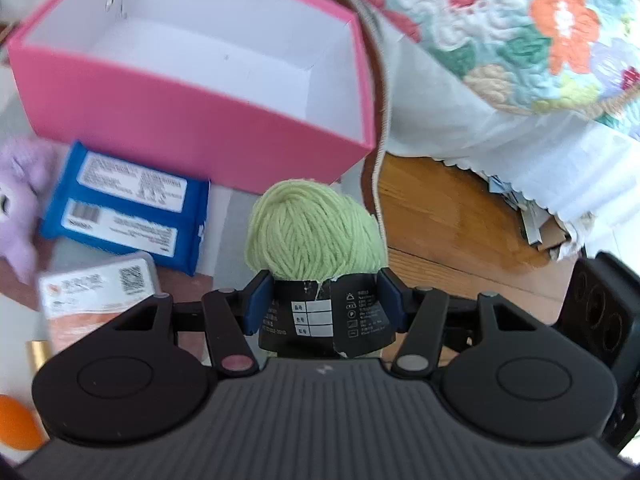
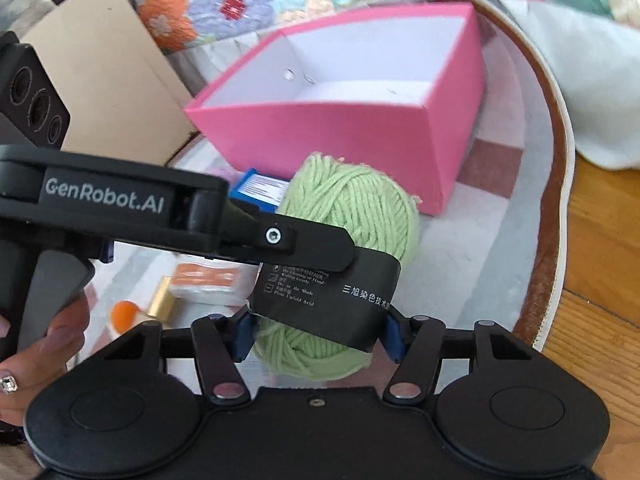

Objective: Organize objects
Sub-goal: 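Move the left gripper to the green yarn ball and close on it, then carry the yarn ball into the pink box and open the left gripper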

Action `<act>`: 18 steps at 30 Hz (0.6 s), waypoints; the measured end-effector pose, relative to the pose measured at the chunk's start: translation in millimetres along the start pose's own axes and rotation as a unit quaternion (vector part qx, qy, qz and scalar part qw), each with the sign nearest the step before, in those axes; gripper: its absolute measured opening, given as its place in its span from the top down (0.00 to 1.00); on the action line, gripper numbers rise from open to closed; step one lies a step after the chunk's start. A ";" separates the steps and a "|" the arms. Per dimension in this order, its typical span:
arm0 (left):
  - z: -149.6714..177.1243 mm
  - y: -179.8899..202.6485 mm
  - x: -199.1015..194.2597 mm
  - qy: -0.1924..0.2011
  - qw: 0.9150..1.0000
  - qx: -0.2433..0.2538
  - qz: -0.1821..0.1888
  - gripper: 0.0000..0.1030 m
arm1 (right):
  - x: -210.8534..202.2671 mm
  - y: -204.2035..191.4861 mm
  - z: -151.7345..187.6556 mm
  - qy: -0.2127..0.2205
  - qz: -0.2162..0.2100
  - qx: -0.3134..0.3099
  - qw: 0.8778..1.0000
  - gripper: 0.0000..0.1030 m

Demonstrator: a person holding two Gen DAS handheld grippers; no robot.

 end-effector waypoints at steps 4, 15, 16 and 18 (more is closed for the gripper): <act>-18.8 5.5 -29.8 0.020 1.000 0.013 -0.007 0.46 | -19.3 -21.6 -20.9 0.014 -0.005 -0.022 1.000 0.35; -116.9 19.4 -75.7 0.074 0.995 0.052 -0.049 0.44 | -28.7 -41.5 -119.7 0.067 -0.002 -0.037 0.997 0.32; -125.6 19.1 -74.7 0.074 0.995 0.049 -0.051 0.44 | -28.2 -39.9 -129.4 0.072 -0.004 -0.030 0.997 0.33; -142.0 19.0 -67.0 0.073 0.995 0.052 -0.052 0.44 | -22.2 -34.0 -146.1 0.075 -0.005 -0.015 0.997 0.33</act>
Point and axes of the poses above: each gripper's, at about its wrist camera, not at the fingertips, and x roughly the way its jaws point, y to its right, z to its underside, the point moved 9 cm from there along x, roughly the way its jaws point, and after that the axes turned 9 degrees about -z, right-handed, at the moved point
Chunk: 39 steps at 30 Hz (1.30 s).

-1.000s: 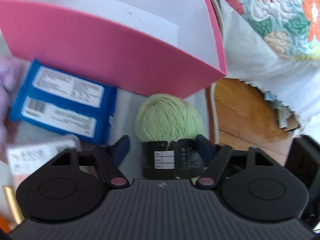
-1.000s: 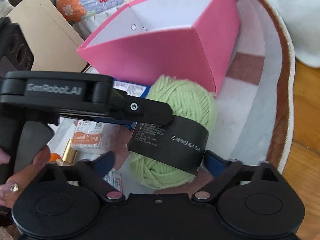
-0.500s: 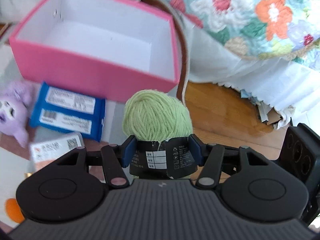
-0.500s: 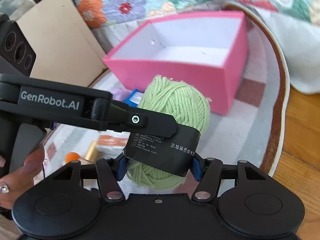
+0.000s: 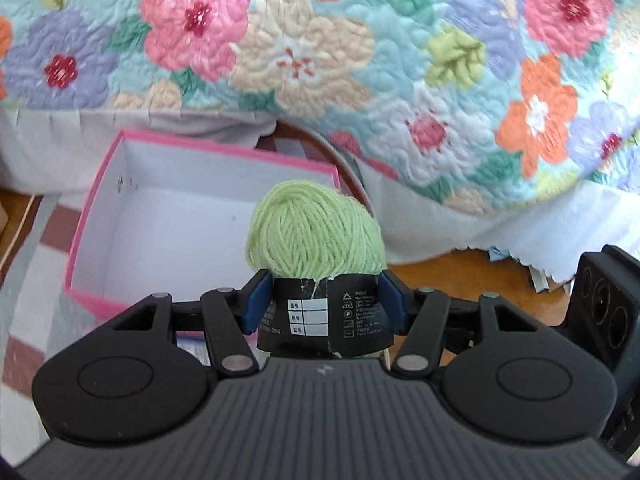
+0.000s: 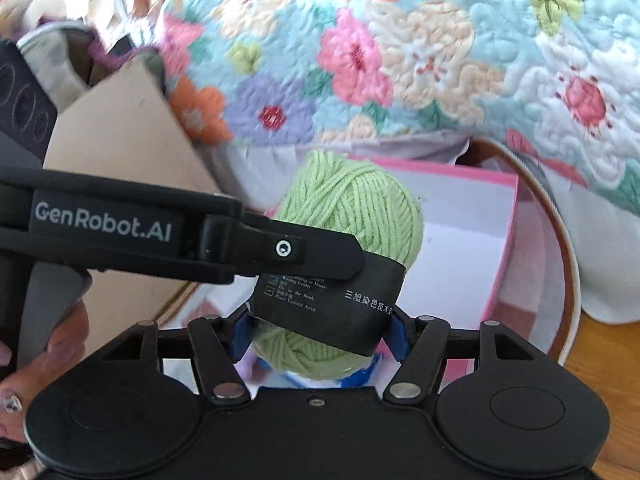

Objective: Organize objects
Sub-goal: 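Carry the yarn ball into the pink box and open the left gripper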

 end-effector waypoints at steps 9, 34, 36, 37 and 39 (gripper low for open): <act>-32.0 -5.6 90.5 -0.023 1.000 -0.008 -0.009 0.44 | 56.4 59.4 -18.4 0.008 0.044 0.045 0.998 0.36; -1.3 -56.5 194.0 -0.101 0.990 -0.099 0.024 0.59 | 92.9 77.1 0.2 -0.142 0.071 -0.067 0.985 0.31; 0.4 -50.5 197.1 -0.104 0.988 -0.110 0.038 0.60 | 89.7 78.5 6.1 -0.147 0.078 -0.097 0.981 0.51; 1.0 -47.7 199.6 -0.108 0.987 -0.116 0.043 0.61 | 90.2 81.7 9.7 -0.153 0.086 -0.103 0.979 0.60; 1.1 -43.4 205.2 -0.114 0.984 -0.129 0.042 0.61 | 91.1 88.5 14.9 -0.158 0.102 -0.116 0.975 0.65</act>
Point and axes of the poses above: each gripper's, at about its wrist camera, not at the fingertips, and x roughly the way its jaws point, y to its right, z to its underside, the point moved 9 cm from there along x, roughly the way its jaws point, and after that the axes turned 9 degrees about -z, right-handed, at the moved point
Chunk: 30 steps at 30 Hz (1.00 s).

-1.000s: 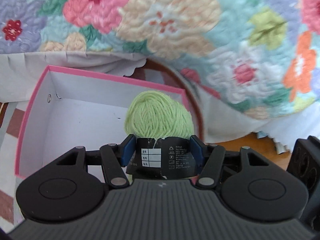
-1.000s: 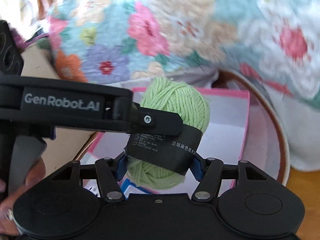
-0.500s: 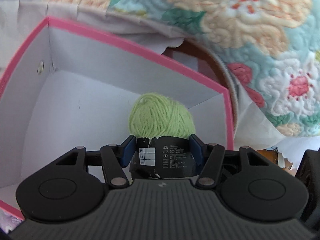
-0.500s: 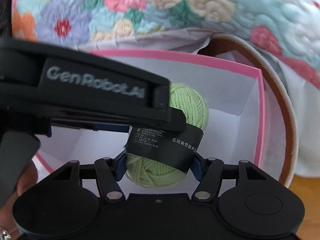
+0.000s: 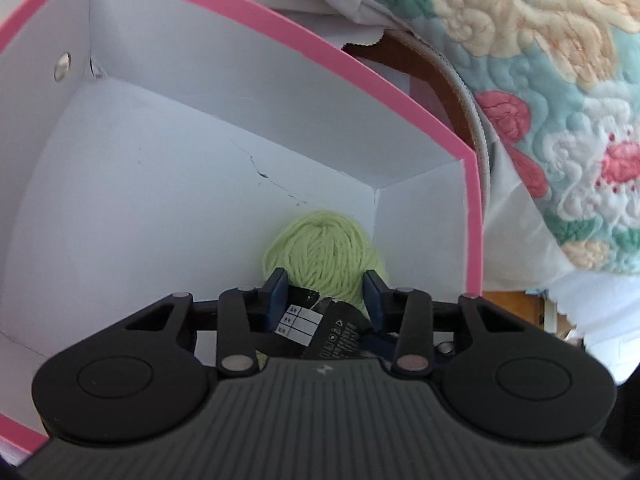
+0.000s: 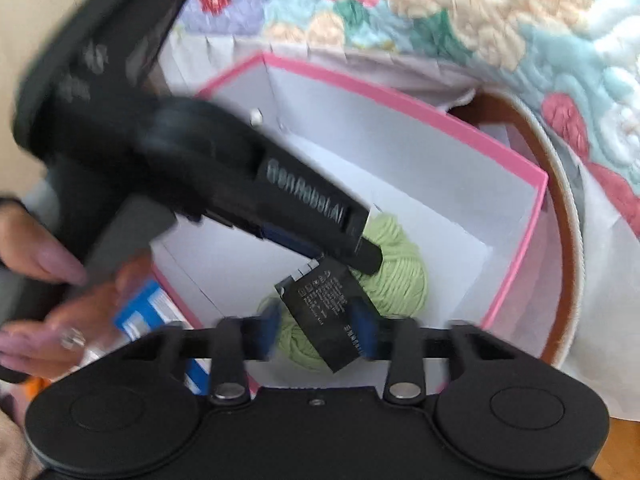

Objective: Organize objects
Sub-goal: 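Carry the yarn ball into the pink box and open the left gripper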

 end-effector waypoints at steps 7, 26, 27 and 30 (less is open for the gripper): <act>-6.8 5.2 -6.7 0.005 1.000 -0.026 0.001 0.57 | -1.7 6.6 -9.1 0.017 0.071 -0.043 0.996 0.65; 8.9 27.5 -18.5 0.028 0.997 0.046 -0.049 0.53 | -43.5 4.8 5.6 0.076 0.011 0.041 0.996 0.50; 13.2 27.7 -28.5 0.034 0.996 0.061 -0.057 0.51 | -48.7 2.1 8.6 0.074 -0.001 0.050 0.996 0.48; 27.0 29.0 -55.5 0.043 0.992 0.097 -0.073 0.43 | -62.7 -4.8 14.5 0.069 -0.033 0.068 0.995 0.36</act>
Point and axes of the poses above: each gripper's, at about its wrist camera, not at the fingertips, and x roughly the way its jaws point, y to its right, z to its underside, the point moved 9 cm from there along x, roughly the way its jaws point, and after that the axes turned 9 degrees about -z, right-handed, at the moved point
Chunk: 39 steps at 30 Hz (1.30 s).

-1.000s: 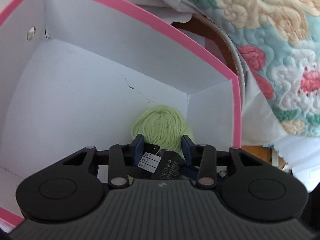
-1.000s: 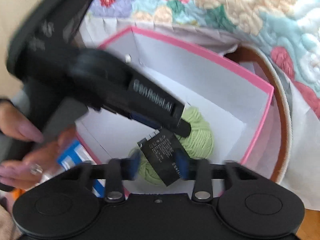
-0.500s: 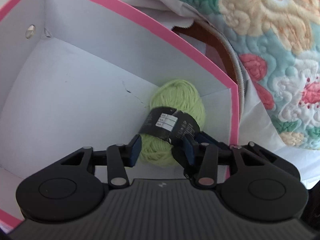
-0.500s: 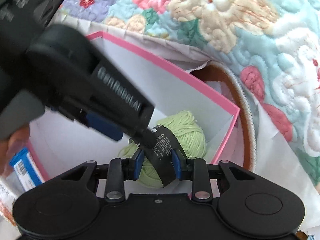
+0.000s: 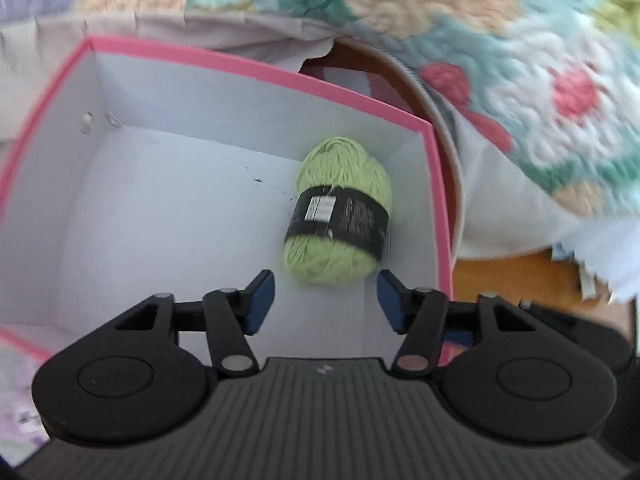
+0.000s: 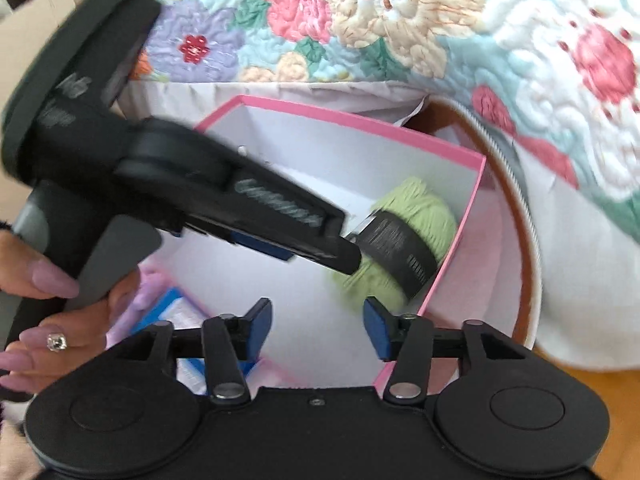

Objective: Organize objects
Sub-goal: 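Carry the yarn ball into the pink box and open the left gripper, then move the left gripper back to the gold-capped foundation bottle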

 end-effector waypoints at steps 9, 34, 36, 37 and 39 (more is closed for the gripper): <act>27.1 -5.7 -94.1 0.011 0.999 0.045 -0.028 0.29 | -38.4 -52.4 -6.0 -0.004 -0.027 -0.019 0.999 0.29; 139.9 -70.8 -223.8 -0.016 0.994 0.084 -0.074 0.14 | -116.4 -167.0 49.0 -0.068 -0.135 -0.090 0.984 0.11; 151.6 -77.0 -218.3 -0.029 0.994 0.079 -0.076 0.14 | -108.2 -172.2 55.7 -0.079 -0.144 -0.087 0.982 0.11; 157.1 -80.1 -215.1 -0.036 0.994 0.076 -0.076 0.14 | -103.7 -174.0 58.8 -0.084 -0.148 -0.085 0.982 0.11; 168.0 -87.3 -207.6 -0.050 0.994 0.065 -0.076 0.14 | -91.2 -178.0 66.1 -0.098 -0.155 -0.078 0.980 0.11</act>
Point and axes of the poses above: each gripper's, at about its wrist camera, not at the fingertips, and x roughly the way its jaws point, y to its right, z to its underside, the point moved 9 cm from there along x, roughly the way its jaws point, and after that the axes turned 9 degrees about -z, right-handed, at the moved point
